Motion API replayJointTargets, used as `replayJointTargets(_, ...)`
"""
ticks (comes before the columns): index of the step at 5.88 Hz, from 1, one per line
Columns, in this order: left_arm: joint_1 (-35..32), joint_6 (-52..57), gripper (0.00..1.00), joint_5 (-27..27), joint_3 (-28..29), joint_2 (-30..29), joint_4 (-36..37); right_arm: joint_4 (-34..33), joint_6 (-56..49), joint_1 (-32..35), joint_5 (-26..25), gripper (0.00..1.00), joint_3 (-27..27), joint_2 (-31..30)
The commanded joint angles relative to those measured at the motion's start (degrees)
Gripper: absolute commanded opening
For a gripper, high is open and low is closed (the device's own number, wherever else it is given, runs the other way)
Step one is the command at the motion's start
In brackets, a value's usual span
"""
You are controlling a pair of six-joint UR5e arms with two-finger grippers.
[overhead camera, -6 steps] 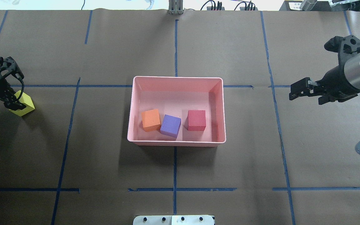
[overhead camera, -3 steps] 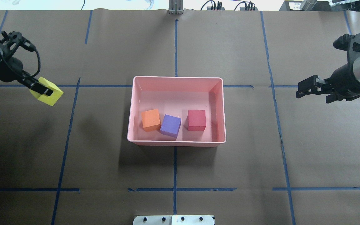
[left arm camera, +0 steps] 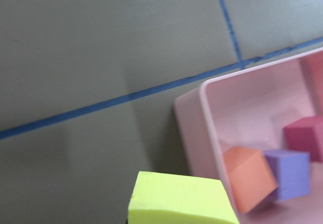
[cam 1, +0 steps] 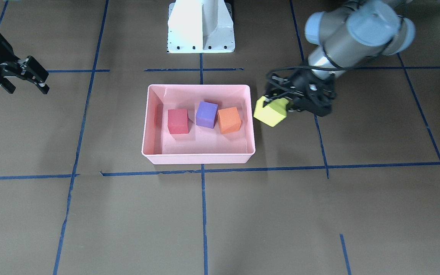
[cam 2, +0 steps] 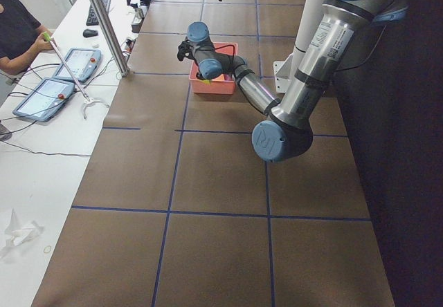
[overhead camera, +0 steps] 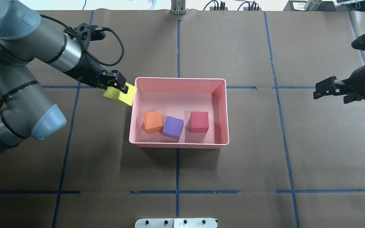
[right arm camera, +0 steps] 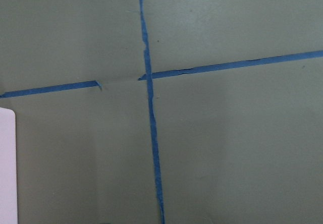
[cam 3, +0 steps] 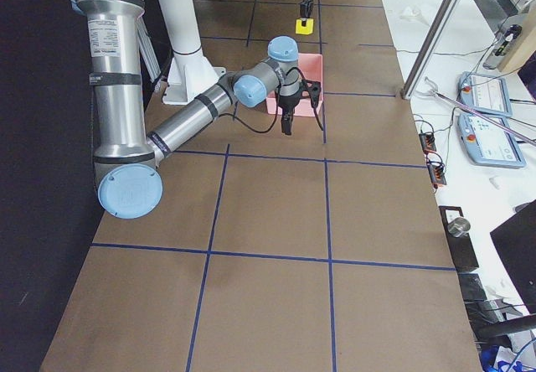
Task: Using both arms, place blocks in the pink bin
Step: 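Carry the yellow cube into the bin with the left gripper and release it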
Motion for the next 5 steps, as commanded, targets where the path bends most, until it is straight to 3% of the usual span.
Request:
replayJointTargets(1, 9.53, -7.98, 0.01, 13.0, 4.3, -10.09, 4.48, 0.1, -1.37, 1.41, -0.07, 1.0, 2.19, -5.9)
replayJointTargets(2, 11.58, -8.52, 0.03, 17.86, 9.47, -14.4, 4.24, 0.01, -1.73, 1.32, -0.07, 1.0, 2.28, -6.19)
replayJointTargets(3, 11.6, -8.87, 0.06, 19.47, 13.96, -17.14, 3.89, 0.01, -1.73, 1.32, 0.02, 1.0, 2.28, -6.8)
replayJointTargets(5, 11.77, -8.35, 0.06, 23.15, 18.2, -18.56, 3.62, 0.01, -1.73, 1.24, 0.02, 1.0, 2.28, -6.98)
